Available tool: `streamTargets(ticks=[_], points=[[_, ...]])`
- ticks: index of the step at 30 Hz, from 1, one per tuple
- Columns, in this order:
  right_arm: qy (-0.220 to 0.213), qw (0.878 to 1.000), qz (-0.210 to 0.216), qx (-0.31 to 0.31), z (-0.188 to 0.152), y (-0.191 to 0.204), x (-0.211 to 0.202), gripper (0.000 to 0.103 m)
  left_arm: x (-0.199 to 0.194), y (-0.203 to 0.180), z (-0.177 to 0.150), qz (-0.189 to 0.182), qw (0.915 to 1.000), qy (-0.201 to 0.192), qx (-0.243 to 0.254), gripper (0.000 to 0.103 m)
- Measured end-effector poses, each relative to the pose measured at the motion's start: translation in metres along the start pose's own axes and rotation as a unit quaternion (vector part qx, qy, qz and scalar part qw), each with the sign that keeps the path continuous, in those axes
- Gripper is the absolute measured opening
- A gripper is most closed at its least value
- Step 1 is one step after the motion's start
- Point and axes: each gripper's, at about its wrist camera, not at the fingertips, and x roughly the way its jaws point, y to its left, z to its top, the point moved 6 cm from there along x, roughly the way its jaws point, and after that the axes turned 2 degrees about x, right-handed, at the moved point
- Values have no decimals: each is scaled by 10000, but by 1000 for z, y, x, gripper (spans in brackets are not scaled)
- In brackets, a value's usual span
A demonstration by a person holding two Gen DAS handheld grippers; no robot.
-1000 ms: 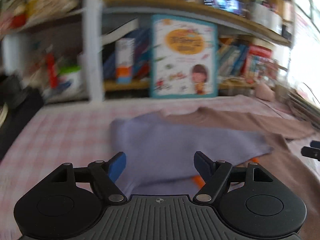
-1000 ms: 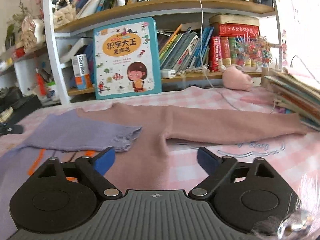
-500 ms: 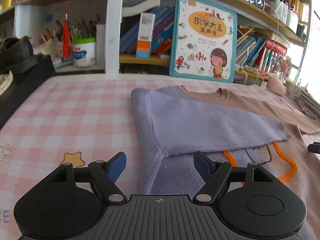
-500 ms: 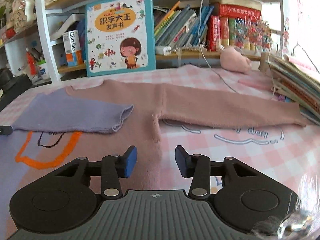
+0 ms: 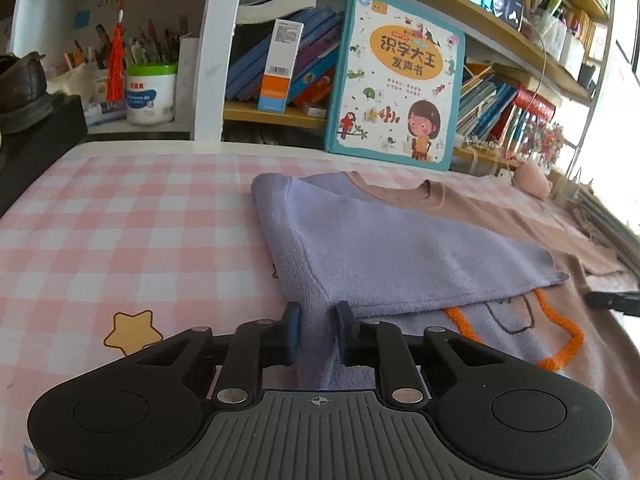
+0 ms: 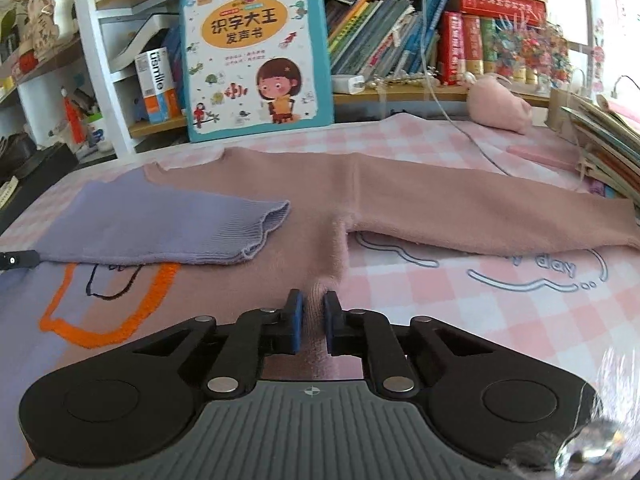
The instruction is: Fold clothes
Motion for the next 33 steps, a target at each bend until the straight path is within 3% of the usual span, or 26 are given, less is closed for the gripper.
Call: streamTargets(ticks=[12,27,30,31,33], points=[[-23,9994,205,-264,18,34,30,10,3,34,10,334,9991,-111,-248,16],[-66,9994,237,-254,27,35,47,10,16,41,20,387,9988,-159,-261,16],[-76,9995,232,-224,27,34,46,10,11,40,20,503,9983,-199,-228,20],[-83,9995,216,-195,26,33,44,12,7,38,22,549,9979,-270,-206,20],[-137,9997,164,-153,26,31,41,27,-4,34,27,650,9967,-475,-135,21]])
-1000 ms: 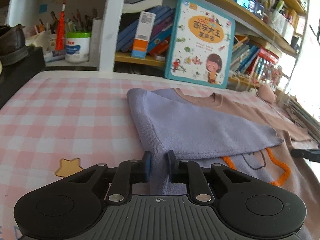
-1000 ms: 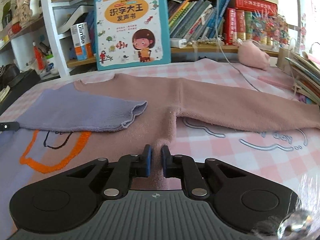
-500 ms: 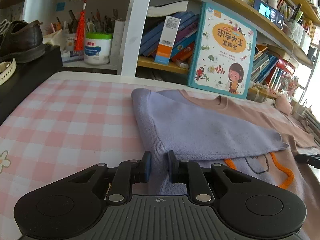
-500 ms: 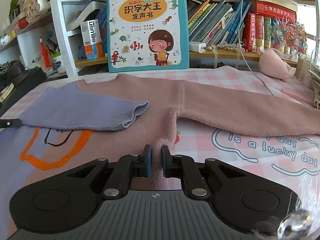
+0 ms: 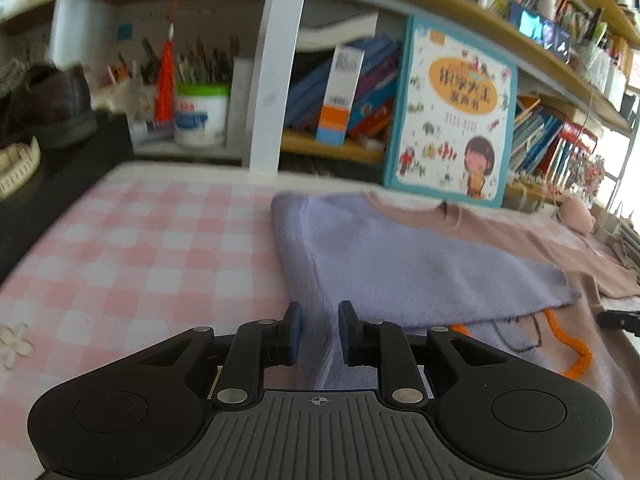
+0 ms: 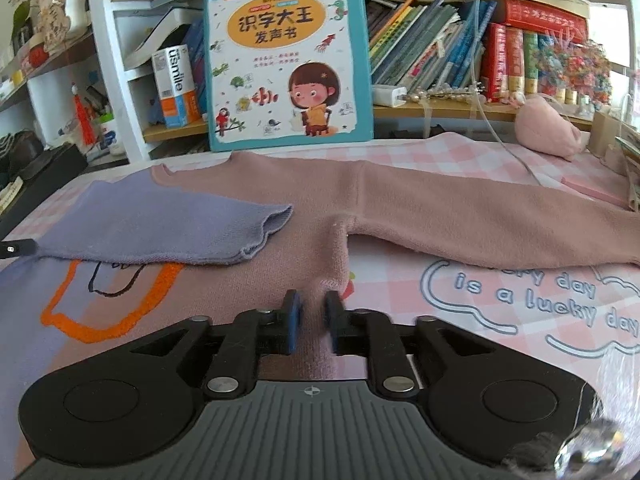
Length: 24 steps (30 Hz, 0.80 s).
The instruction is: Fold clothes
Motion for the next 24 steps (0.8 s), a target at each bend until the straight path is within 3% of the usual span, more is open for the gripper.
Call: streamTargets(ticks=[1,2,5,8,10,13,16,20,24], points=[[-45,10000,-33,13,0,-1,-3,39,-6,-2,4,36,9999,-112,32,21],[-109,9999,-48,26,1,-3,-6,44,-12,-5,7,58,9997,-225,65,24],[-269,9995,-112,105,5,-9,-16,52,-24,-21,16,-103,9987,-469,194,31],[-384,9986,-281,218,8,-20,-23,57,-26,-51,18,-530,9962,-499,470,40],[-429,9976,-446,301,9,-30,-27,58,-24,-75,17,-824,9930,-471,702,51],[-484,9958,-651,427,11,-47,-33,61,-19,-114,13,-1307,9848,-407,1066,57],[-563,9929,-916,499,13,-66,-43,65,-13,-142,2,-1649,9761,-264,1393,70],[-619,9879,-1339,484,18,-96,-55,67,-5,-158,-16,-1688,9689,9,1808,72],[-549,9811,-1732,663,24,-137,-64,67,0,-151,-27,-1591,9694,176,1861,72]])
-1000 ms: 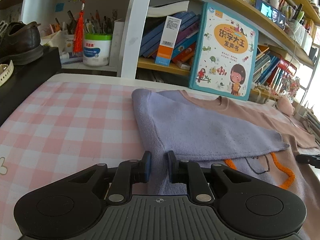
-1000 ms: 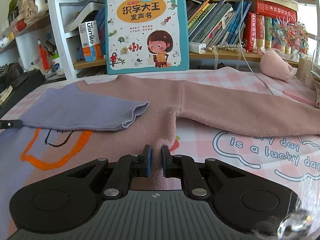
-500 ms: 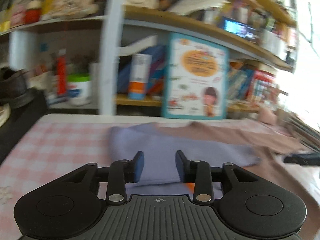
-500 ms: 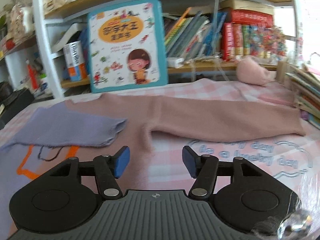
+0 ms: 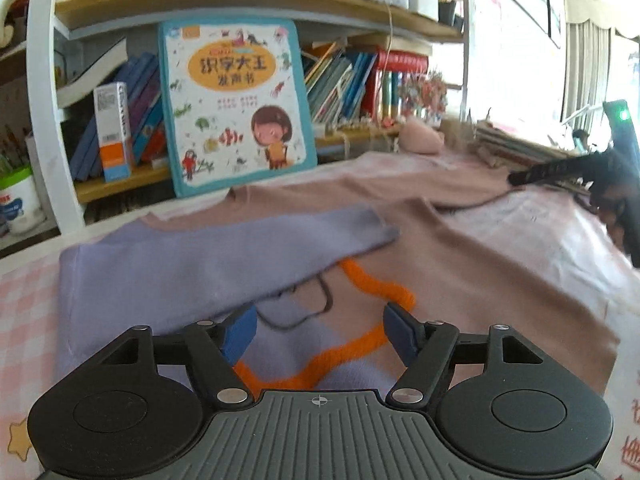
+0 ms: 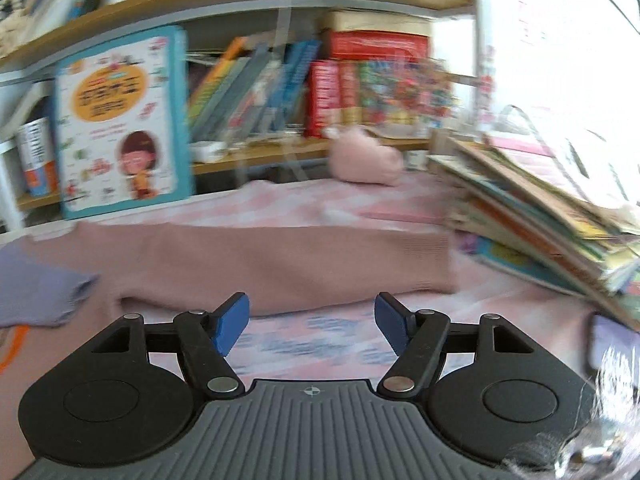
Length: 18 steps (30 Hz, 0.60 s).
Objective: Fold clothes
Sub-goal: 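Open the right gripper and move it to the pink sleeve cuff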
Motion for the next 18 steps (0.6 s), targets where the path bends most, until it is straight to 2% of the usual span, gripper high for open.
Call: streamTargets(ticks=[3,5,9,15,17,18], points=[[145,9994,-245,213,4,-27,9,67,-3,4,-4,3,10000,1,-64,74],[277,9983,-357,357,6,-43,18,67,-5,3,-3,-19,10000,-56,-38,79],[535,9943,-443,813,8,-71,39,67,-4,-4,-3,-28,9999,-36,149,80],[683,9812,-205,1796,13,-94,58,63,-3,-10,-3,25,9995,-16,317,81],[654,9758,-113,2081,14,-98,60,53,-2,-11,-4,36,9994,17,338,82],[641,9725,-65,2237,15,-100,62,52,-1,-12,-4,42,9994,43,353,82]])
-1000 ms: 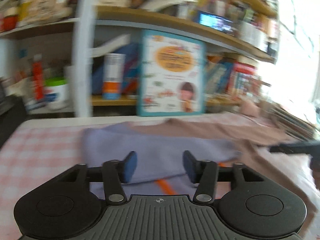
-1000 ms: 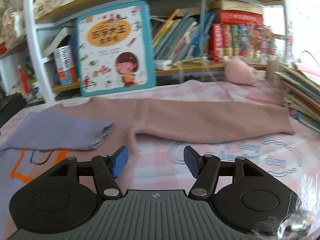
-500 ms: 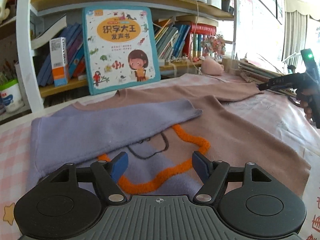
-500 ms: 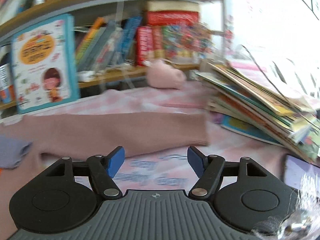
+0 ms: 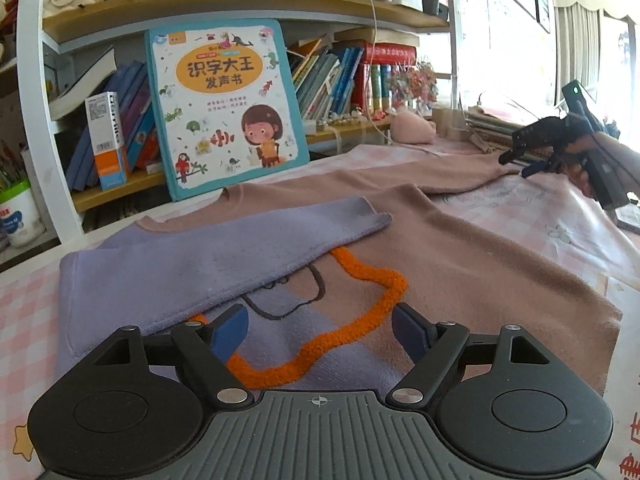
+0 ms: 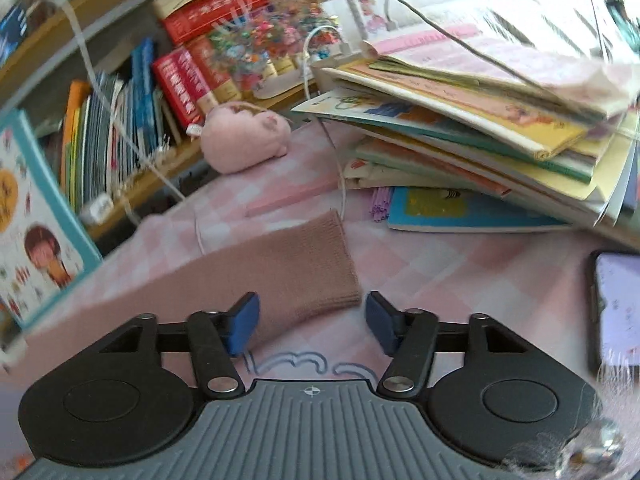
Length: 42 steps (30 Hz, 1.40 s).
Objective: Fold clothes
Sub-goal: 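Open the right gripper and move it to the pink sleeve cuff, then grasp the pink sleeve cuff with the right gripper and lift it, then fold the pink sleeve across the sweater body and open the right gripper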
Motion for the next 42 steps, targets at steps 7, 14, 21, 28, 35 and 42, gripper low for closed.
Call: streamTargets(ticks=[7,14,21,28,35,42], points=[[233,9916,731,1044,4,0,14,40,4,-7,-2,-14,9997,145,185,88],[90,9937,397,1041,13,-6,20,19,7,-7,-3,-22,9996,223,197,89],[-28,9968,483,637,19,7,5,5,7,-7,-3,-16,9995,238,206,89],[-448,9863,1589,-28,40,95,-53,5,7,-6,-3,-11,9995,213,223,89],[-413,9541,2768,-1068,29,222,-87,5,4,-10,-2,-4,9994,145,327,89],[75,9005,3852,-2017,-25,347,-101,5,1,-11,-1,-41,9993,71,353,91]])
